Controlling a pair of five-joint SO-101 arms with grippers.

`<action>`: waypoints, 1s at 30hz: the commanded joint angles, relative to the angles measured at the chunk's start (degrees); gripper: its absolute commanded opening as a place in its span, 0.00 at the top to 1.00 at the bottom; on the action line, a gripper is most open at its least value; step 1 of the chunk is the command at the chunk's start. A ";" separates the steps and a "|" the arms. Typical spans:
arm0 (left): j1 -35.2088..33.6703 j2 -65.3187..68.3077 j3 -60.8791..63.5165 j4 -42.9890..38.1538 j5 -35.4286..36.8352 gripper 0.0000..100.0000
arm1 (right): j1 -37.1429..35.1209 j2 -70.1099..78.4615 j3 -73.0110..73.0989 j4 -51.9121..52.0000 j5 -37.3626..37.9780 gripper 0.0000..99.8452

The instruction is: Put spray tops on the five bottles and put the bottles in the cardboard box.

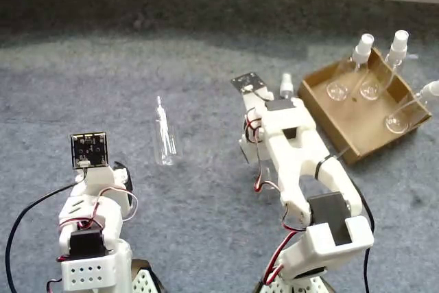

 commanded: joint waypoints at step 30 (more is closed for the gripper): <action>3.30 -0.75 1.27 -6.33 -0.44 0.99 | 1.45 -5.67 -6.81 0.75 -0.35 0.79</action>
